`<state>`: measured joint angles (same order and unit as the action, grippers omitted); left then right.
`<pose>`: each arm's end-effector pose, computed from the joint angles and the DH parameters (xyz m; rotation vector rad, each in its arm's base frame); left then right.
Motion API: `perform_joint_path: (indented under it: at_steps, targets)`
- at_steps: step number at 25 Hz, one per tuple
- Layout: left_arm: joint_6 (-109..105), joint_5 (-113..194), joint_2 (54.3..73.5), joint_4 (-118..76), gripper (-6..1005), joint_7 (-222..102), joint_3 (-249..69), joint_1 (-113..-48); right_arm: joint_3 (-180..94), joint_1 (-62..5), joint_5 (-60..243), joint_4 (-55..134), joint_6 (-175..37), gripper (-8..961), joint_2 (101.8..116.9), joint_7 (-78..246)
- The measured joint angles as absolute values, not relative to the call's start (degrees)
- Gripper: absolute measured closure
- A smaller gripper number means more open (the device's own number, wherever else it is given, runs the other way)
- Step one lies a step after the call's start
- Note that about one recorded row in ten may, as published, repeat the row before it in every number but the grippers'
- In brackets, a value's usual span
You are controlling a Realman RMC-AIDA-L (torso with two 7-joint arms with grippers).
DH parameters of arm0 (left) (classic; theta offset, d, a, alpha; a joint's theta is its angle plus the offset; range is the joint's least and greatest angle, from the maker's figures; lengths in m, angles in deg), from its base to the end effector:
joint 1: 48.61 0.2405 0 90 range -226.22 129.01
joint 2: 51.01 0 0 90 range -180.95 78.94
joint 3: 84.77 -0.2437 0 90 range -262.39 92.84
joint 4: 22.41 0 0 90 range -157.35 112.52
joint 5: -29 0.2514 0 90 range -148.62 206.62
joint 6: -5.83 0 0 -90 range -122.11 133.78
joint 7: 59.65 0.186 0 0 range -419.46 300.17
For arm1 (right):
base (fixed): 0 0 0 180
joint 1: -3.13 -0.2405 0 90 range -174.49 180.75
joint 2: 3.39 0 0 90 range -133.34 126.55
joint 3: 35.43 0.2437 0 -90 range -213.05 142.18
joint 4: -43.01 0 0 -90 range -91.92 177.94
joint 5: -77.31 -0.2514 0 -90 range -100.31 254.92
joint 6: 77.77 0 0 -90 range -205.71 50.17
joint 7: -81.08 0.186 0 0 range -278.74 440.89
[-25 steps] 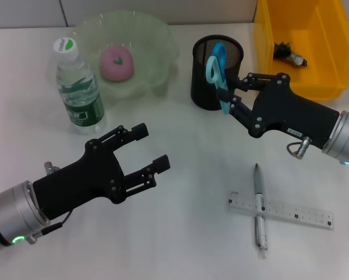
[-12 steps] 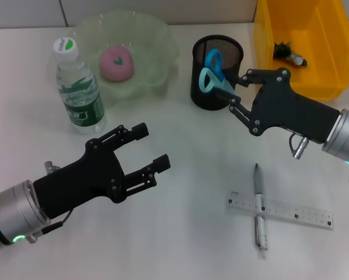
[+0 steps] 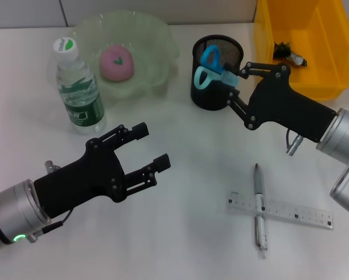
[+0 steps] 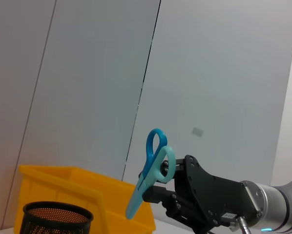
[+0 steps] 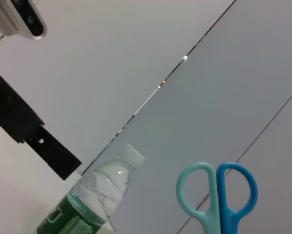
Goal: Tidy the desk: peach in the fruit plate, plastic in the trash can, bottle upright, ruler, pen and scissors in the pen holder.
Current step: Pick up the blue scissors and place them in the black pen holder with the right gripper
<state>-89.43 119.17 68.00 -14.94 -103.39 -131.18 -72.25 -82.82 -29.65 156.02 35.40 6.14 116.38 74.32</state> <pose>-0.2711 0.2817 -0.0897 -2.4872 -0.4892 -1.1783 0.2400 0.3634 -0.0852 -2.1470 -0.5610 0.6625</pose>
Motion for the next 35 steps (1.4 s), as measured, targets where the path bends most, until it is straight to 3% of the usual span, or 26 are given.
perform_joint_path:
  at_steps: [21,35]
  targets:
    - [-89.43,119.18,68.00,-15.68,216,-103.42,-131.18,-72.25,-82.33,-30.80,155.95,35.62,5.49,684,116.40,65.30]
    - [-89.44,119.18,68.00,-16.29,216,-103.26,-131.32,-72.21,-82.22,-35.23,154.76,37.46,-0.98,679,116.49,60.38]
